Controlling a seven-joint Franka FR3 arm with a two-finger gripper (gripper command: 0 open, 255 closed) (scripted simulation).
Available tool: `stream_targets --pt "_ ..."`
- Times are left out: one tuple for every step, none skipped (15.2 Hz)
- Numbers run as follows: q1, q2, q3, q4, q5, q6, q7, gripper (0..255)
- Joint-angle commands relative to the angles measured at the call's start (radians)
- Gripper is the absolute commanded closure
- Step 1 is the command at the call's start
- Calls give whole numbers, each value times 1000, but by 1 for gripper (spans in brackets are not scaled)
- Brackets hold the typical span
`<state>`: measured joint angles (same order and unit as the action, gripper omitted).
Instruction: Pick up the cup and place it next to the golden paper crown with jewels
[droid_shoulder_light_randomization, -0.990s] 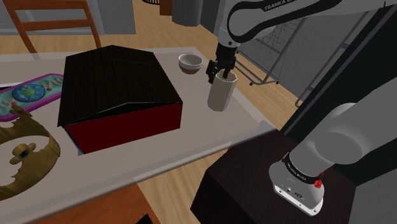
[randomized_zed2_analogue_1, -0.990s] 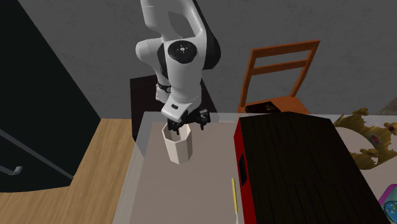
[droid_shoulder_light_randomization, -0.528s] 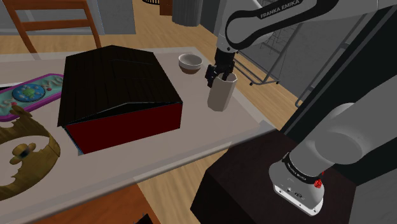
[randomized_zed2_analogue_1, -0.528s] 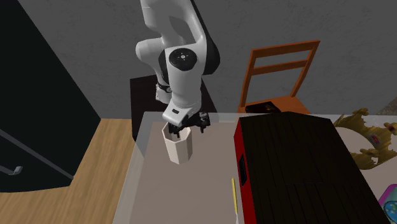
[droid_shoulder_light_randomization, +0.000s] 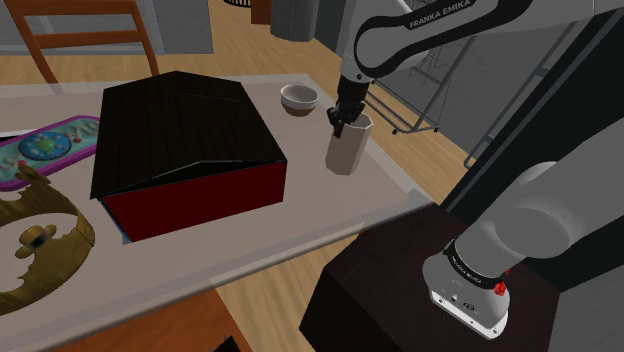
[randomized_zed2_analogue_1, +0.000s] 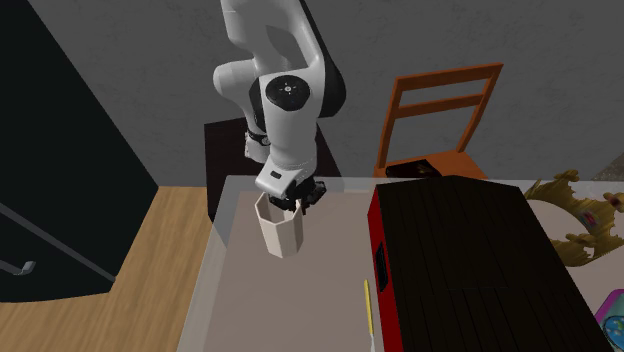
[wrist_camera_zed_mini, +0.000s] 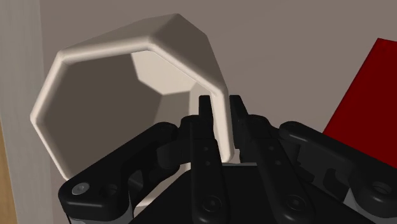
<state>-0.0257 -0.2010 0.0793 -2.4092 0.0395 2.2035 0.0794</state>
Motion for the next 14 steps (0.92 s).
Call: stream_targets --pt "0 1 0 -1 0 0 0 255" --pt "0 1 0 -1 0 0 0 255" --pt "0 1 -1 0 0 0 0 255" --pt "0 1 -1 -1 0 -1 0 255" --pt "0 1 0 -1 0 0 0 255" --pt "0 -6 -1 6 0 -14 0 255" --pt "0 -13 -1 14 0 -29 0 255" --pt "0 -20 -1 21 0 -43 0 255" --pt "0 -26 -1 29 1 -57 0 255" --pt "0 -32 -2 38 1 -72 0 255" --pt "-1 -38 -2 46 1 -86 0 255" --pt "-1 -44 -2 54 1 -100 0 255" --pt "-1 -49 -3 63 1 -114 0 255" --pt "-1 -54 -3 72 1 -128 0 255"
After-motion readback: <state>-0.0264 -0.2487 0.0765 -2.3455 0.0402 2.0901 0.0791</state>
